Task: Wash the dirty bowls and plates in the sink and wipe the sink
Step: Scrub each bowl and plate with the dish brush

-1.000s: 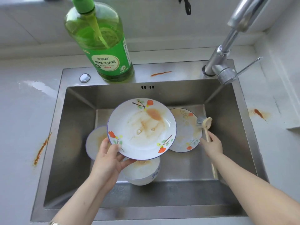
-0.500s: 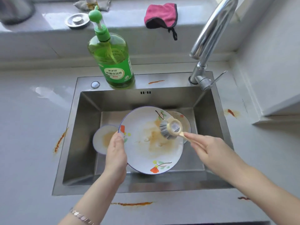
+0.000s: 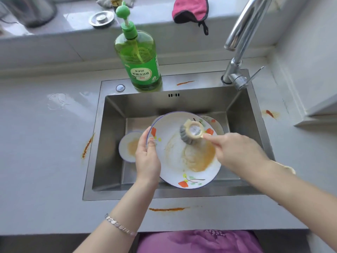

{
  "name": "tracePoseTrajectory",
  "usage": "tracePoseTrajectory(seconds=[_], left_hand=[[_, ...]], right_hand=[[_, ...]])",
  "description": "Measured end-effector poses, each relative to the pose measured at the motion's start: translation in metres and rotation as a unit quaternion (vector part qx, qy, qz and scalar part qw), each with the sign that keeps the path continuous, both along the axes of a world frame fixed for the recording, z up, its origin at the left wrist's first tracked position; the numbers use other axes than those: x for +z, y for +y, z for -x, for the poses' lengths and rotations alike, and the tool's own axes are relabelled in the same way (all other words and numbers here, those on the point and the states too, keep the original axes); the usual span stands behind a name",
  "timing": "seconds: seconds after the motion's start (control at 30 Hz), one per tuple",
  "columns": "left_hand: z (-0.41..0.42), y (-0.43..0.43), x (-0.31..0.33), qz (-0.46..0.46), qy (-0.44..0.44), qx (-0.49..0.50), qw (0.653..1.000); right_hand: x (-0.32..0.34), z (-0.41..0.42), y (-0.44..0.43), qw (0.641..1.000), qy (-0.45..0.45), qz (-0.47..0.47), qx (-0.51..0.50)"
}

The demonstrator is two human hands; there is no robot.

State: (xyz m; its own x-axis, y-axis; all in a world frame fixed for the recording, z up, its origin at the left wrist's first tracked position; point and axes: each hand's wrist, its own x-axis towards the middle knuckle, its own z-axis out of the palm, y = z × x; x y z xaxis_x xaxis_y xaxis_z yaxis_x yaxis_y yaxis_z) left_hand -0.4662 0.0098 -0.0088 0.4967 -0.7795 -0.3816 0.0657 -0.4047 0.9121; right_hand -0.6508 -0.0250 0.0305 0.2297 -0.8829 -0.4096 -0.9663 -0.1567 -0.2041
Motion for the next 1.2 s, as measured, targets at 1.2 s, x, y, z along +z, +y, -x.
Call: tracePoseTrajectory(seconds=[1.2], left_hand=[[-0.026, -0.003, 0.021, 0.006, -0.010, -0.030, 0.999]], right_hand=[[-0.011, -0.013, 0.056, 0.981, -0.170, -0.088, 0.020]])
